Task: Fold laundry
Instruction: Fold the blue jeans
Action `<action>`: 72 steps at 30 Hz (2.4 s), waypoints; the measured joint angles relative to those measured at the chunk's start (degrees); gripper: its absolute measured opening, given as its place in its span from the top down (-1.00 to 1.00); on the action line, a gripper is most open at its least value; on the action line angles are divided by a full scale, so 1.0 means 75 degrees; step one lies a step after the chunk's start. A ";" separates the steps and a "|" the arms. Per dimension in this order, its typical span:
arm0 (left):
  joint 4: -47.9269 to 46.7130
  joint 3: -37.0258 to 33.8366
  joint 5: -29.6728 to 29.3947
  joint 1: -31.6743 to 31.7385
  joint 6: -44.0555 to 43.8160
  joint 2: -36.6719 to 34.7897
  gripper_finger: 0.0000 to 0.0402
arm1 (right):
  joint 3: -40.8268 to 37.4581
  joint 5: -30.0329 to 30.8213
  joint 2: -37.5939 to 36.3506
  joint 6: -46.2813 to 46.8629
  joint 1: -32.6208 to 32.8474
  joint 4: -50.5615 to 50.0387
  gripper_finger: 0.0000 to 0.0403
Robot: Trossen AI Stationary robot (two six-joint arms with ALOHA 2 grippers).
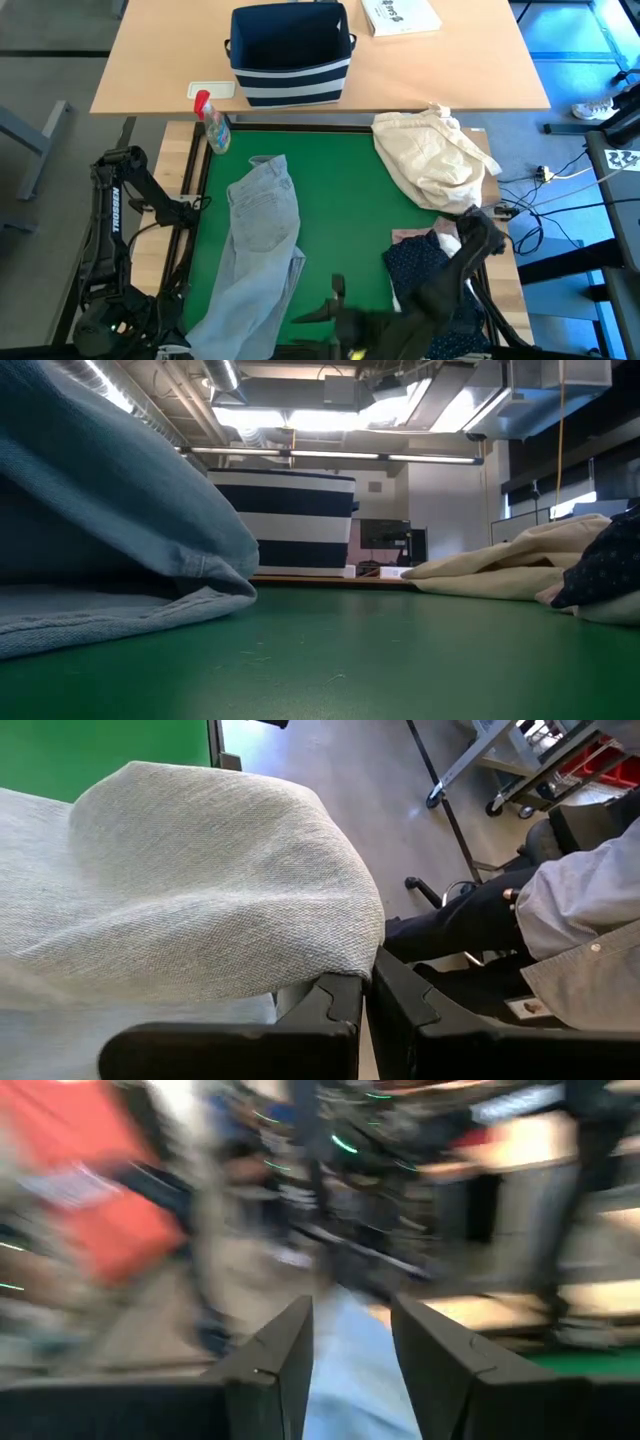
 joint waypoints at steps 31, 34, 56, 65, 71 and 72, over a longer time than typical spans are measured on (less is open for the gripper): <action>-0.0333 0.0006 -0.0076 0.0303 -0.0348 -0.0003 0.98 | -0.0300 -0.0222 0.2978 -0.0731 -0.0445 0.1812 0.00; -0.0374 0.0006 -0.0276 0.0314 -0.0399 -0.0003 0.98 | -0.0300 -0.0078 0.3018 -0.1366 -0.0445 0.1802 -0.12; -0.0886 0.0006 -0.1485 0.0708 -0.0964 -0.0003 0.98 | -0.0291 0.0538 0.3006 -0.1821 -0.0617 0.1166 0.07; -0.0890 0.0006 -0.1571 0.0708 -0.0959 -0.0003 0.98 | -0.0291 0.0718 0.3027 -0.1829 -0.0998 0.1366 0.18; -0.0895 0.0006 -0.1576 0.0708 -0.0902 -0.0003 0.98 | -0.0291 0.1482 0.3027 -0.1912 -0.1036 0.1356 0.19; -0.0895 0.0006 -0.1575 0.0708 -0.0894 -0.0003 0.98 | -0.0291 0.1621 0.3027 -0.1977 -0.1036 0.1368 0.19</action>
